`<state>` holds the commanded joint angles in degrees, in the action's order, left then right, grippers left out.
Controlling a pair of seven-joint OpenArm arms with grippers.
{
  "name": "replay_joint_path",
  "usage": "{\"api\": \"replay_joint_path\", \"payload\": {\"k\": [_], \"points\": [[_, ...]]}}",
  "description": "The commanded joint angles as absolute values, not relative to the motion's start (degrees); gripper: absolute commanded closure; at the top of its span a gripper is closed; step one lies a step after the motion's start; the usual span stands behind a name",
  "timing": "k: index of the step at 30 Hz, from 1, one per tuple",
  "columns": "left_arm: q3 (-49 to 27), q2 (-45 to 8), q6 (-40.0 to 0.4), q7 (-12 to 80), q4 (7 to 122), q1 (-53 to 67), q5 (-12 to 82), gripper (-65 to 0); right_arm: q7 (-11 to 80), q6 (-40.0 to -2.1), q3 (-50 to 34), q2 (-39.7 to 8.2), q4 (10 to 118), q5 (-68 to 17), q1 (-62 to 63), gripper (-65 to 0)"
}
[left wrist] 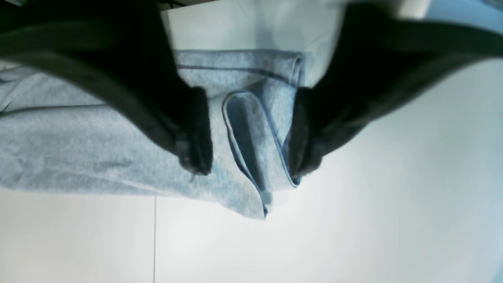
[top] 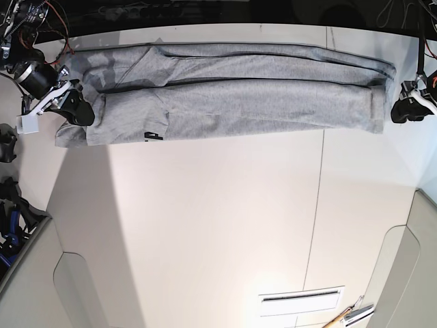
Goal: Fold the T-shirt properly
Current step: 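Regrasp the folded edge and roll it over again onto the shirt, then release the folded strip and lift both grippers away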
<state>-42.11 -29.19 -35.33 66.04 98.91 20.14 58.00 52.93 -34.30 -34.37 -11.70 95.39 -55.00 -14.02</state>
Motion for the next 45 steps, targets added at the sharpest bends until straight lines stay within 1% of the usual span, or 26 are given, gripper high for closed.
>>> {"api": "replay_joint_path", "payload": {"k": [1,2,5,8,12,14,18,23,28,32,35,37,40,41,42,43,45], "points": [[-42.06,-29.1,-35.38,65.34,98.1,20.64,57.95,-44.1,52.56,-34.3,-34.37,-10.79,95.31,-54.26,-14.0,-0.3],[-42.06,-28.84,-35.38,64.42,97.17,21.17,57.93,-44.7,51.83,-34.3,-34.37,-10.0,95.2,-53.04,-14.02,0.0],[-42.02,-27.11,-35.38,64.03,94.59,21.3,57.98,-44.7,48.62,-34.3,-34.02,-9.19,94.04,-48.73,-14.0,0.0],[-41.95,-26.35,-35.4,63.68,92.77,21.3,58.52,-44.7,47.81,-34.3,-32.71,-9.28,92.71,-46.76,-13.85,0.0],[-41.95,-26.22,-35.42,63.61,91.83,21.3,58.5,-44.7,47.72,-34.3,-29.8,-9.39,91.64,-46.44,-13.85,0.0],[-41.95,-25.63,-36.23,63.11,91.68,21.28,58.43,-44.7,46.89,-34.3,-28.42,-9.39,90.8,-46.44,-13.82,0.0],[-41.89,-24.62,-36.32,62.98,91.35,21.3,58.26,-44.7,45.87,-34.3,-26.33,-9.34,88.29,-46.39,-13.54,0.0],[-41.87,-24.62,-36.49,60.4,88.49,21.3,55.4,-44.7,45.84,-34.28,-26.11,-9.5,87.66,-46.44,-13.54,0.0],[-38.63,-24.6,-36.67,59.94,86.91,21.28,55.2,-44.7,45.82,-34.28,-26.11,-9.5,87.66,-46.48,-13.52,0.0],[-37.6,-24.62,-36.67,57.95,86.91,21.28,52.86,-44.7,45.84,-34.28,-26.11,-9.5,87.66,-46.46,-13.54,0.0],[-37.5,-24.6,-36.84,60.29,86.91,21.3,53.52,-44.7,45.8,-34.28,-26.11,-9.5,87.66,-46.48,-13.5,0.0],[-37.5,-24.6,-39.99,62.72,86.91,21.3,56.53,-44.7,45.82,-34.28,-26.11,-9.5,87.66,-46.46,-13.34,0.0],[-37.5,-24.6,-40.0,63.44,86.94,21.28,60.58,-44.5,45.84,-34.28,-26.11,-9.5,87.66,-46.48,-12.86,0.0],[-37.5,-24.6,-40.0,63.22,86.94,21.26,60.93,-42.9,45.82,-34.28,-26.11,-9.5,87.66,-46.48,-12.82,0.0],[-37.5,-24.6,-40.0,63.2,86.94,21.26,60.93,-37.6,45.84,-34.28,-26.11,-9.52,87.66,-46.46,-12.73,0.0],[-37.5,-24.6,-40.0,63.2,86.94,21.26,60.88,-29.6,45.84,-34.28,-26.11,-9.52,87.66,-46.5,-12.73,0.0],[-37.5,-24.6,-40.0,63.2,86.94,21.23,60.86,-9.9,45.87,-34.28,-26.11,-9.5,87.66,-46.48,-12.73,0.0]]}}
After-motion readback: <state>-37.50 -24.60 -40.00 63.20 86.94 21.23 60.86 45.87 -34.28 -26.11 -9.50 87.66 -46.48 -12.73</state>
